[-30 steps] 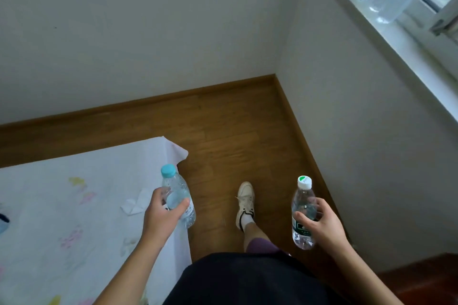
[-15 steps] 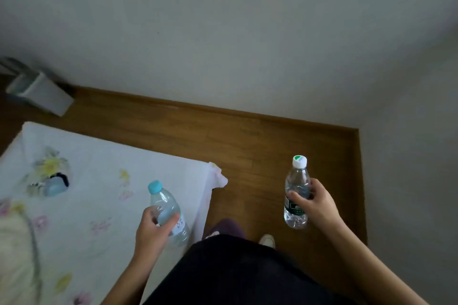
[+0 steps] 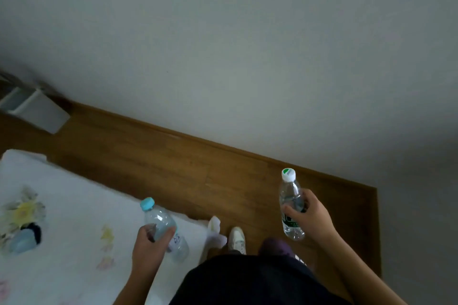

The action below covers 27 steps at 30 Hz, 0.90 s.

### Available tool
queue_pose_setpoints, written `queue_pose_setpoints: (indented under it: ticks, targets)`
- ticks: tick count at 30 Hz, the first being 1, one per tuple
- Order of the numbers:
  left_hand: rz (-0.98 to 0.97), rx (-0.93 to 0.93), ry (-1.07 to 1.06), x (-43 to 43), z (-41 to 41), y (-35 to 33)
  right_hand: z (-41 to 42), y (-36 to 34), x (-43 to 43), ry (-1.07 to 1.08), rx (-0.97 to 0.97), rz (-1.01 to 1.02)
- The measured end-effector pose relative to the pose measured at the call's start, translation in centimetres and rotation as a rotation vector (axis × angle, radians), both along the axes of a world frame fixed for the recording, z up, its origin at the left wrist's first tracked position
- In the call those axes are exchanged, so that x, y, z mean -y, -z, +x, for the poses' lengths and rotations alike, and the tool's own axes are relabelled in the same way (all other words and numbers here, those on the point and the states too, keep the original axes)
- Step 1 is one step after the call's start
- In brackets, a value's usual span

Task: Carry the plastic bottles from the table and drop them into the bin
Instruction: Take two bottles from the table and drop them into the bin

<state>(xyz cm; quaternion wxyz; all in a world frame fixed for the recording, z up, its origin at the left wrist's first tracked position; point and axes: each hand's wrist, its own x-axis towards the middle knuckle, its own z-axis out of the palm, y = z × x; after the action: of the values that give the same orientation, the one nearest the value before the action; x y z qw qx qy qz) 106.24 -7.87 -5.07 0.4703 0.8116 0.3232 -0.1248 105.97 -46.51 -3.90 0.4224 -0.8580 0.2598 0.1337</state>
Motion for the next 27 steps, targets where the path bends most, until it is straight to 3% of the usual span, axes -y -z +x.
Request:
queue_pose_setpoints:
  ticks: [7, 15, 27]
  targets:
    - [-0.071, 0.092, 0.134, 2.1, 14.7, -2.3, 11.0, -0.3, 2.4, -0.022, -0.042, -0.057]
    - [-0.016, 0.125, -0.010, -0.9, 25.4, -2.0, 30.3, -0.1, -0.9, -0.228, -0.048, 0.070]
    - [0.103, -0.076, -0.791, -5.4, 23.0, -1.2, 54.4, -1.3, -20.6, -0.910, -0.089, 0.176]
